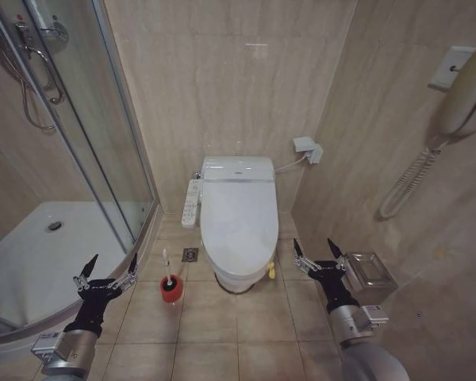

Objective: Open the toilet lid, clean the toilet bowl with a toilet brush, close the toilet lid, and flush.

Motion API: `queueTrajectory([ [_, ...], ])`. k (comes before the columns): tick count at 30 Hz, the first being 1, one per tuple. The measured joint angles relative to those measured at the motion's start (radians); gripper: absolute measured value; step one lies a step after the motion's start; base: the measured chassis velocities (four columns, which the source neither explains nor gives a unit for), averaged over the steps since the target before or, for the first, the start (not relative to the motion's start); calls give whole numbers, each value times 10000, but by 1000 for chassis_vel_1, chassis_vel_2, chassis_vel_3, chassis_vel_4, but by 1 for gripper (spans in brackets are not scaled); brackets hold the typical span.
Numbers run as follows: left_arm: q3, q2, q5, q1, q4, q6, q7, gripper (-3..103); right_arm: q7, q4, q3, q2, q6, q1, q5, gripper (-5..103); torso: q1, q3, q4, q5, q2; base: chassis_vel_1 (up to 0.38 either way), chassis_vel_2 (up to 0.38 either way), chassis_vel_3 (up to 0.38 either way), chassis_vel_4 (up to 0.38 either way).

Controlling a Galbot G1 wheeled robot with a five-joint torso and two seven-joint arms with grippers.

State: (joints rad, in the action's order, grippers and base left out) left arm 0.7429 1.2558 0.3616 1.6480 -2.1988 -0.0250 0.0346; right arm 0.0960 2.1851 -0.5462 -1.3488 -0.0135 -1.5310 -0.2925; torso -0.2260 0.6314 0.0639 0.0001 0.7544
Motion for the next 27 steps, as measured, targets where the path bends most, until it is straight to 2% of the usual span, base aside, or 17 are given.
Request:
queueTrajectory([
  [11,0,0,0,-1,0,0,0,100,100,-140,9,-72,-61,12,56,100,-1,0,1,-3,0,-150,140,144,-143],
  [20,0,0,0,-3,0,0,0,100,230,-526,29,-28,-753,-140,273,100,-6,3,3,-2,-1,-112,122,125,-126],
  [27,0,0,0,-1,0,0,0,100,235,-751,221,-118,-1124,-562,435,100,0,-1,0,-1,0,-31,27,19,-22],
])
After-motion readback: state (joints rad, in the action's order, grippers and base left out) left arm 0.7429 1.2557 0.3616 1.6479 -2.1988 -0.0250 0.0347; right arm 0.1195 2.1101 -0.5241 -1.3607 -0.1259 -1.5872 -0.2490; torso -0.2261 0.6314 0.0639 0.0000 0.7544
